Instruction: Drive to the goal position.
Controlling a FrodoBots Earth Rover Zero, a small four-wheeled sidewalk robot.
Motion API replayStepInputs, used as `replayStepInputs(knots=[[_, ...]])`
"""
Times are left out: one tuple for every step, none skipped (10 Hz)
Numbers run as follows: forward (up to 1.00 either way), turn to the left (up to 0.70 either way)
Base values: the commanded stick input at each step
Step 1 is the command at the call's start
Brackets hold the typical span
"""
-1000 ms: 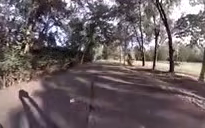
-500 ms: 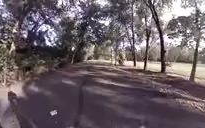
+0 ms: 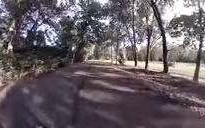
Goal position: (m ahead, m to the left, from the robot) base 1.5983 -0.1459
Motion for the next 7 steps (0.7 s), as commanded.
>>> replayStepInputs(knots=[[0.70,0.00],[0.70,0.00],[0.70,0.00],[0.70,0.00],[0.70,0.00],[0.70,0.00],[0.70,0.00]])
